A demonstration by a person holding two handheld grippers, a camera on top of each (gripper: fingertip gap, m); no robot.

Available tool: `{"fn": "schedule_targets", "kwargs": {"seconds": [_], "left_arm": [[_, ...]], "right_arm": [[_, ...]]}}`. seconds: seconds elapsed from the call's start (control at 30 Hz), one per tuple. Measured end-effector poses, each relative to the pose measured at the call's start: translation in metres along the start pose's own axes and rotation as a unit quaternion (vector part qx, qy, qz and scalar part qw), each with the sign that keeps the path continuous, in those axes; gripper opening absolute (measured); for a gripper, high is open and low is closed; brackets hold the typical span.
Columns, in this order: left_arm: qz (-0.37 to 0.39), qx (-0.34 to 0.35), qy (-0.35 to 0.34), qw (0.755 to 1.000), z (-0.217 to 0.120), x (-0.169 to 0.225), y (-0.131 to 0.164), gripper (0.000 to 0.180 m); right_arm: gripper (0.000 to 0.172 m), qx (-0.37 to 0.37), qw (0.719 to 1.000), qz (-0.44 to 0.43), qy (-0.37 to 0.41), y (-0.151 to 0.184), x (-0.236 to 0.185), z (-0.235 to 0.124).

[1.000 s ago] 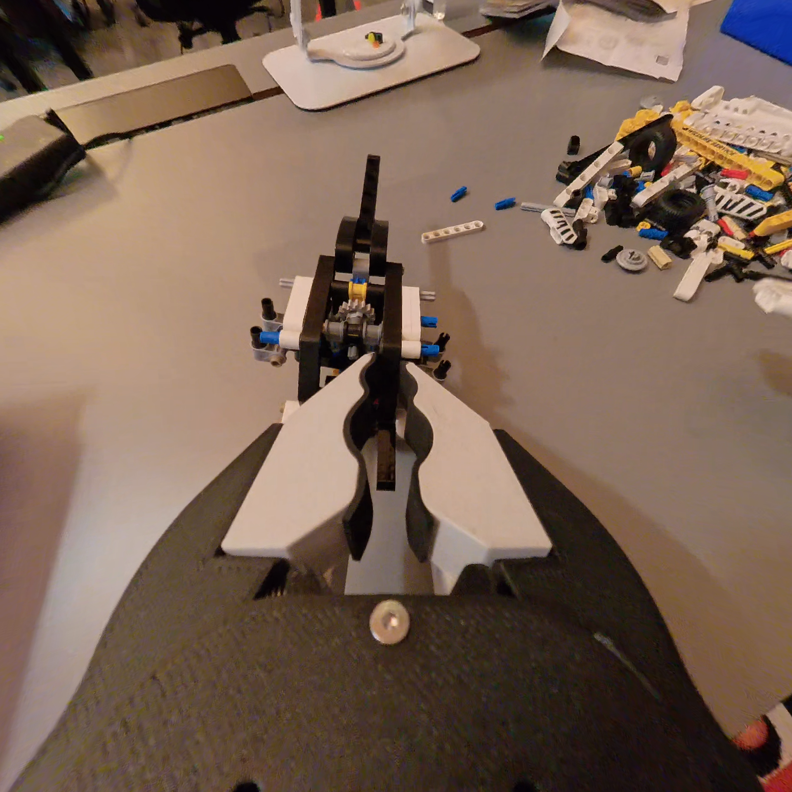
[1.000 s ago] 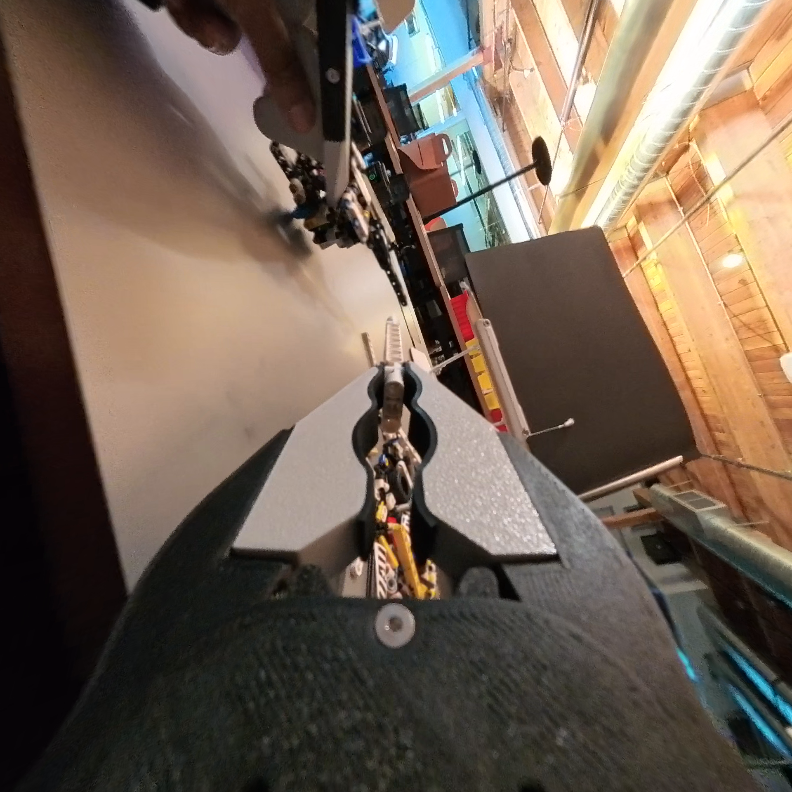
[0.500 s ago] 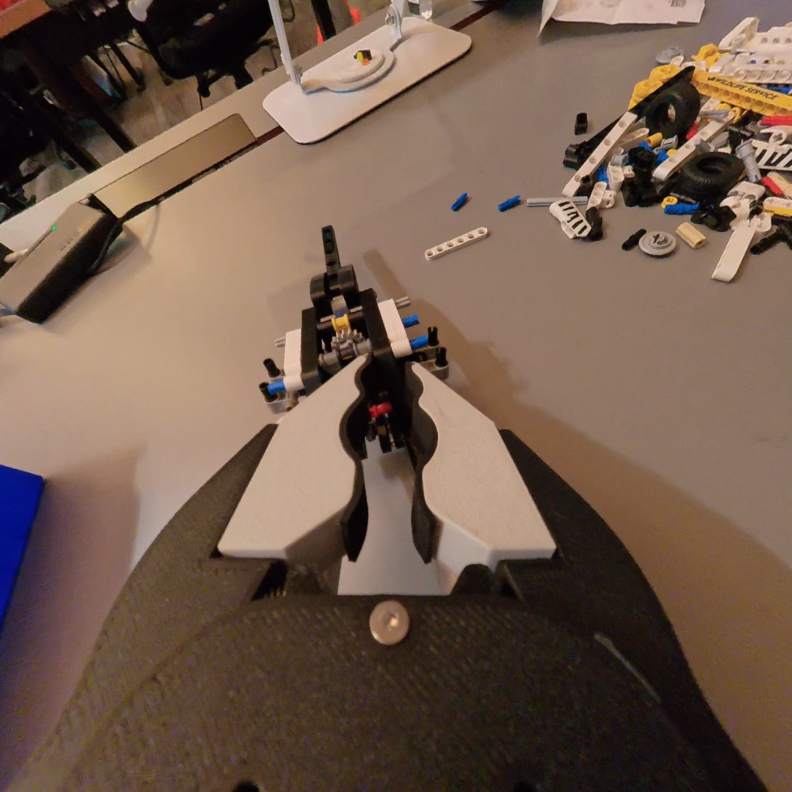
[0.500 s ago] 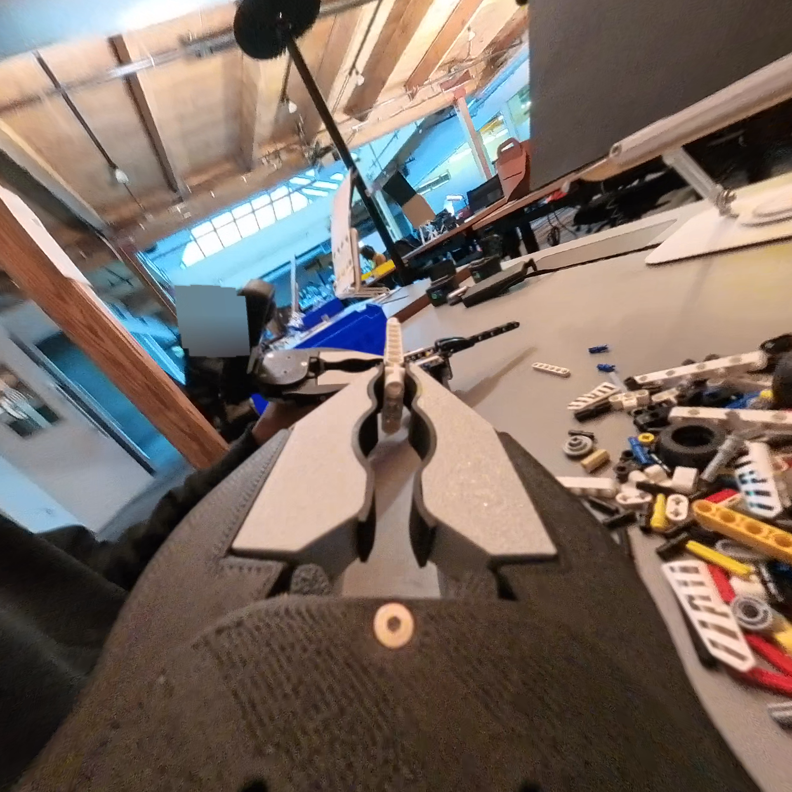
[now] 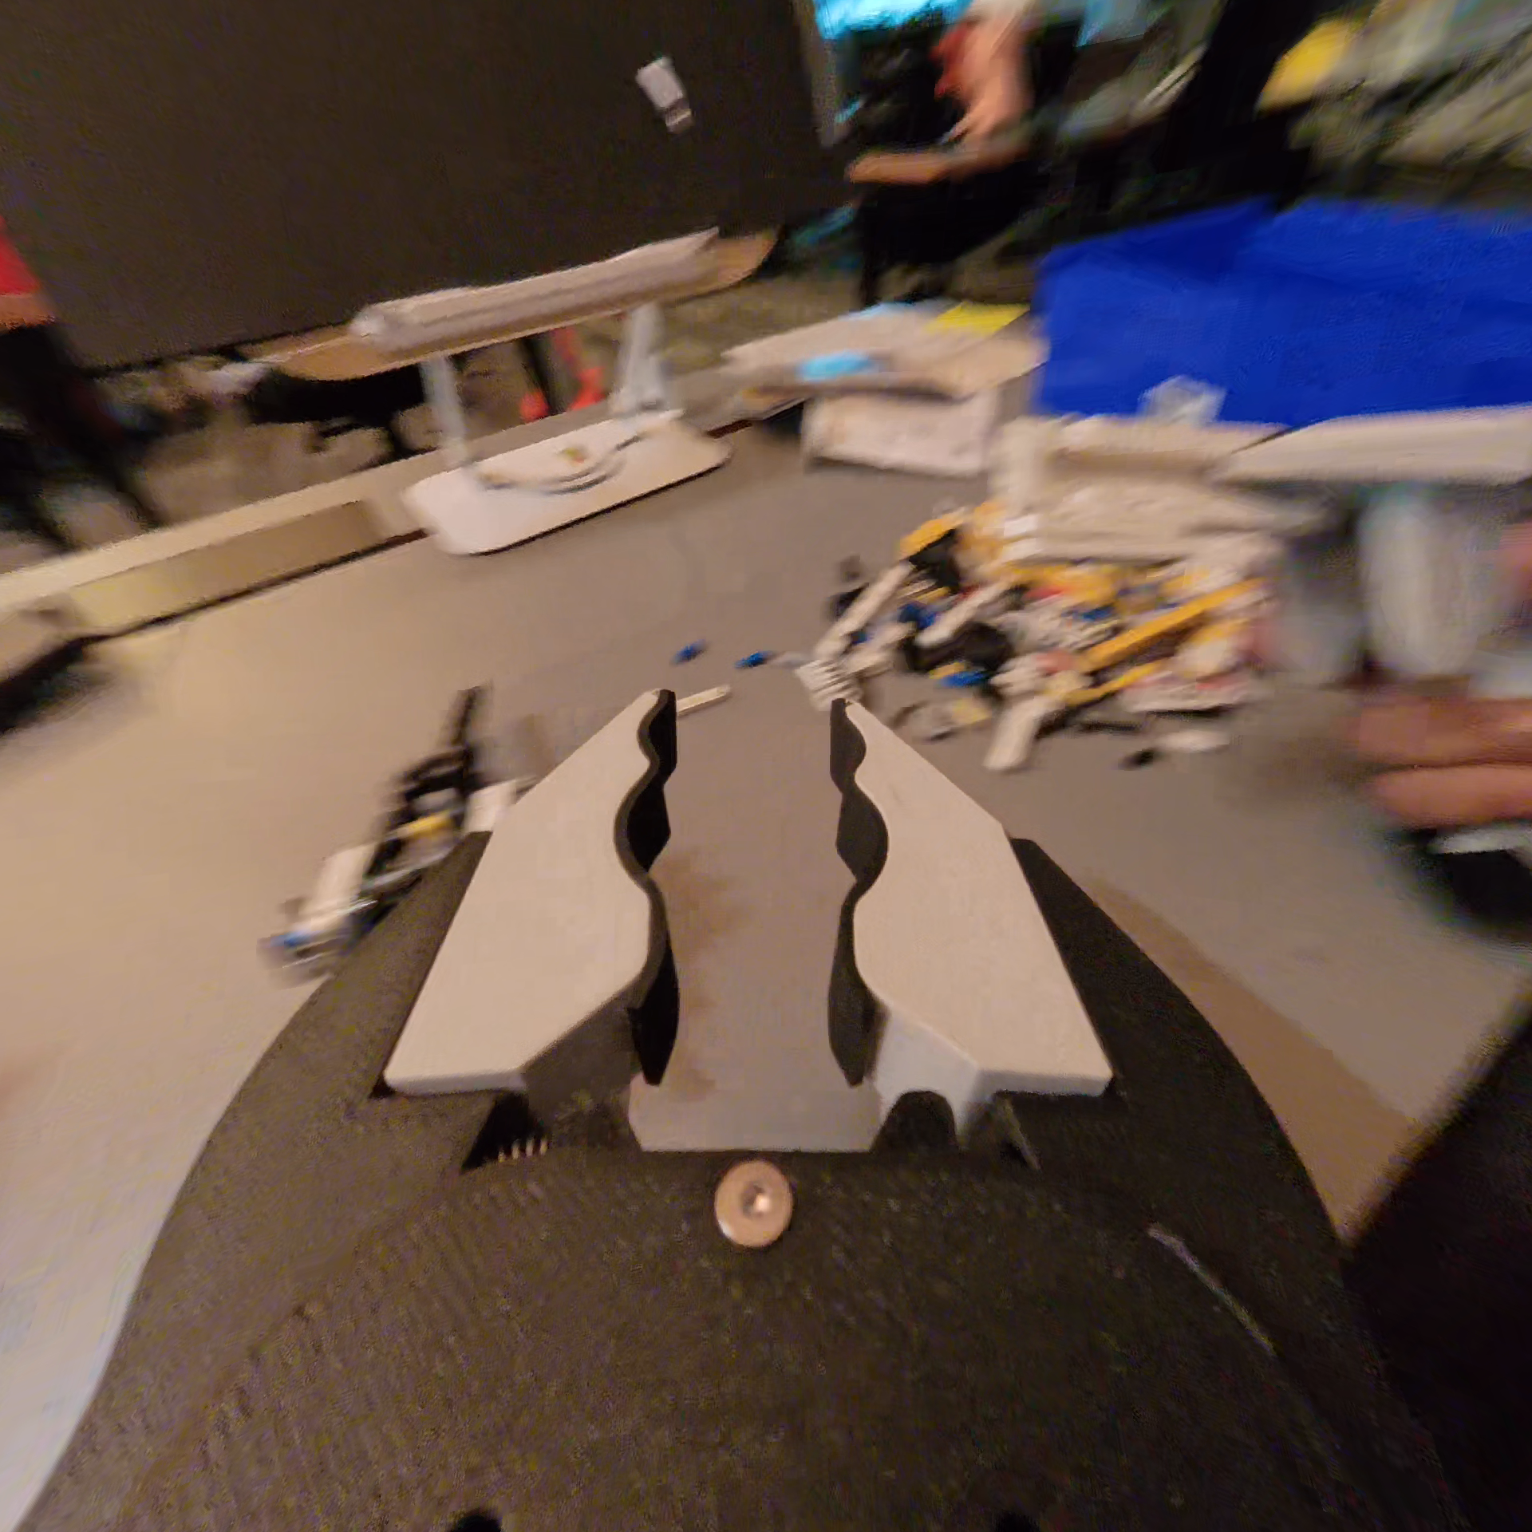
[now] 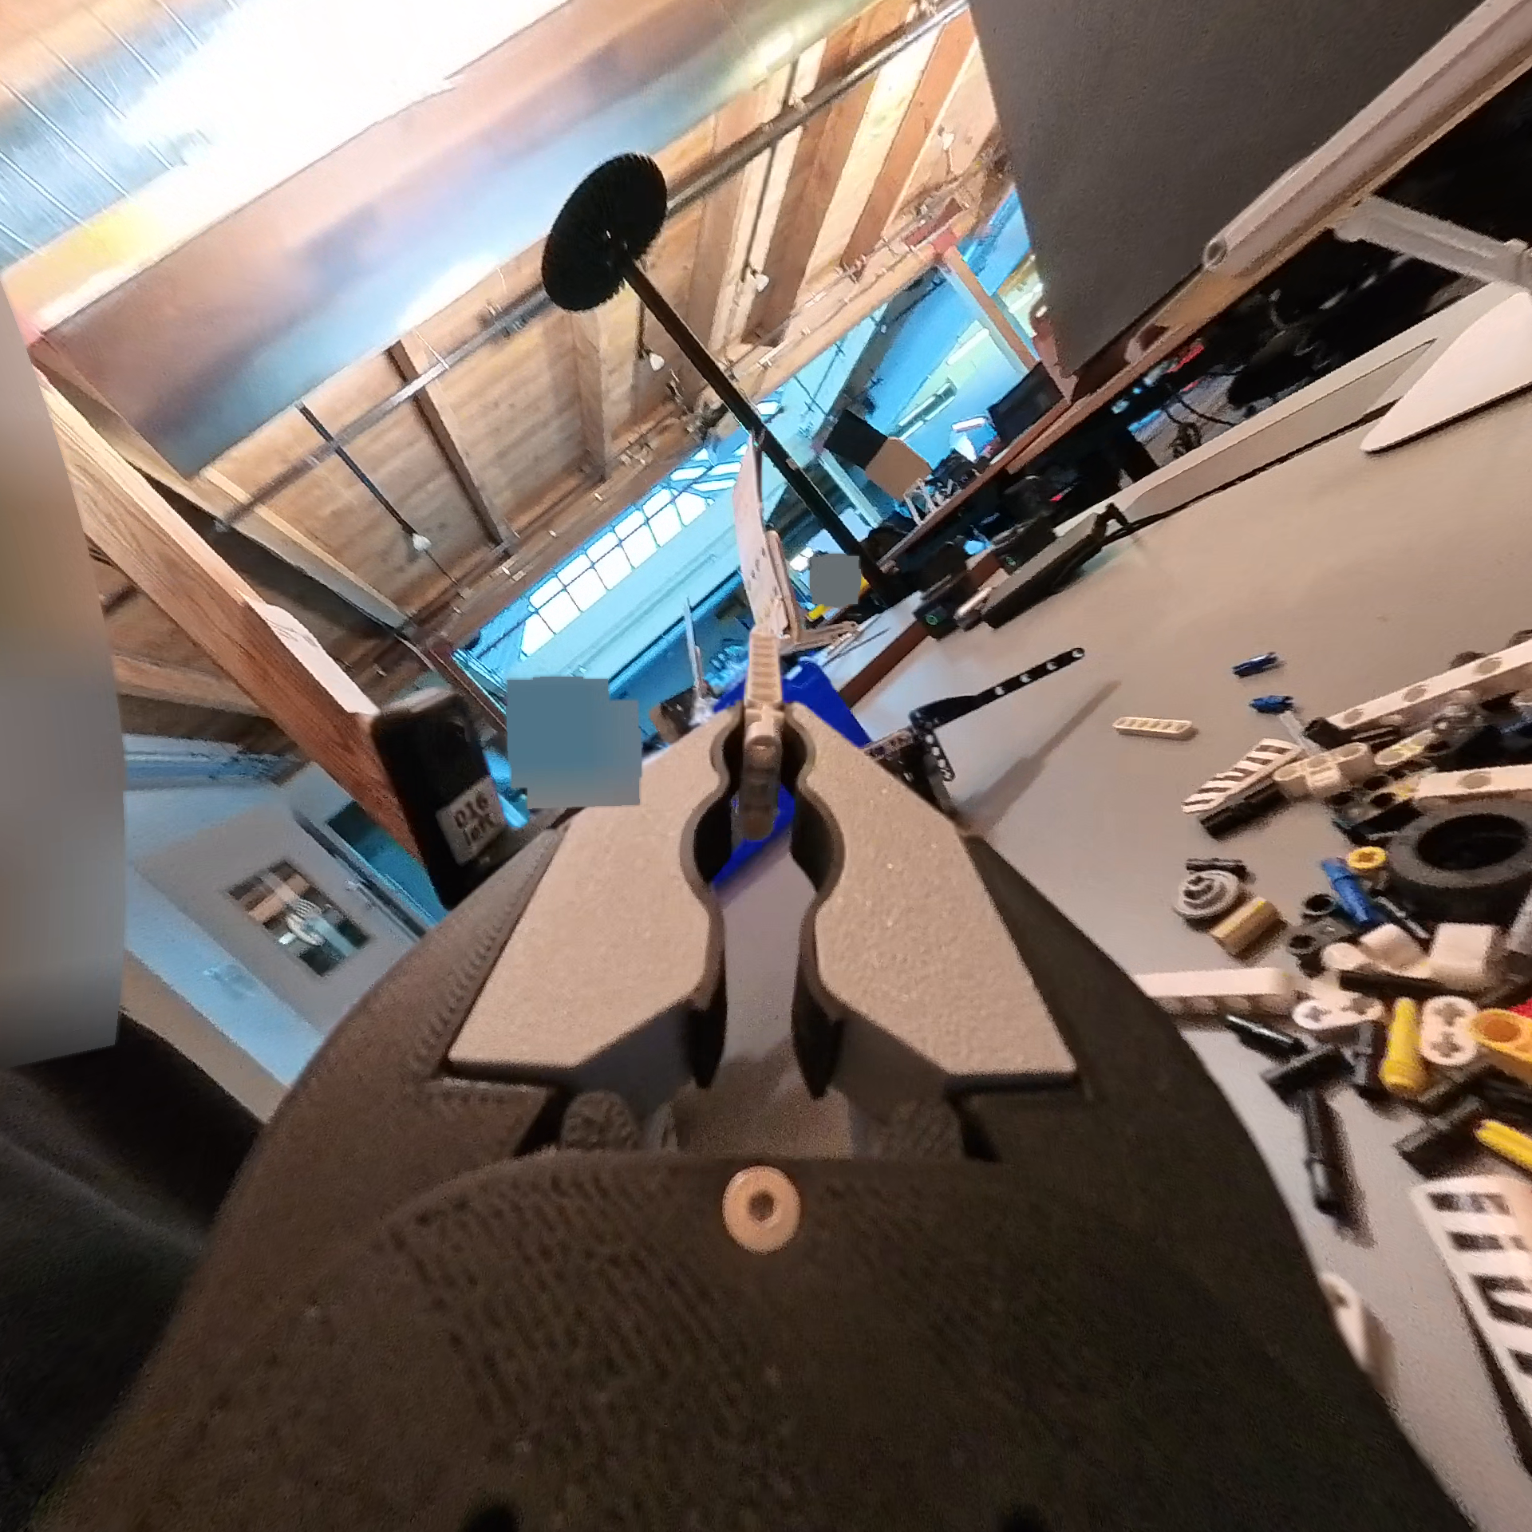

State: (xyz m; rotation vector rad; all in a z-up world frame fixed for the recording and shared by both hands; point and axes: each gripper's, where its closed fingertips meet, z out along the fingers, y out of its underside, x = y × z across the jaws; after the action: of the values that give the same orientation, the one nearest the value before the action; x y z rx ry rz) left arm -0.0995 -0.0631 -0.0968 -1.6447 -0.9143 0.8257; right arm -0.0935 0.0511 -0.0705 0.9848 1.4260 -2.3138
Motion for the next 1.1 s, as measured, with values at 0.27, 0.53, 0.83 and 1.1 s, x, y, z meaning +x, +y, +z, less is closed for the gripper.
{"fn": "schedule_targets", "kwargs": {"seconds": [0.27, 0.53, 0.83, 1.1], "left_arm": [[-0.34, 0.068, 0.284, 0.894, 0.016, 0.071, -0.019, 0.03], [-0.412, 0.089, 0.345, 0.839, 0.009, 0.058, -0.024, 0.004], [-0.285, 0.034, 0.38, 0.879, 0.006, 0.084, -0.006, 0.004], [-0.3, 0.014, 0.405, 0.864, 0.005, 0.093, 0.006, 0.004]], "right_arm": [[0.004, -0.007, 0.999, 0.038, -0.022, 0.015, 0.0, 0.009], [0.025, -0.085, 0.996, -0.03, 0.007, 0.029, 0.013, 0.009], [0.046, -0.173, 0.964, -0.2, 0.041, 0.032, 0.006, 0.01], [0.028, -0.187, 0.969, -0.162, 0.015, 0.053, 0.003, 0.01]]}}
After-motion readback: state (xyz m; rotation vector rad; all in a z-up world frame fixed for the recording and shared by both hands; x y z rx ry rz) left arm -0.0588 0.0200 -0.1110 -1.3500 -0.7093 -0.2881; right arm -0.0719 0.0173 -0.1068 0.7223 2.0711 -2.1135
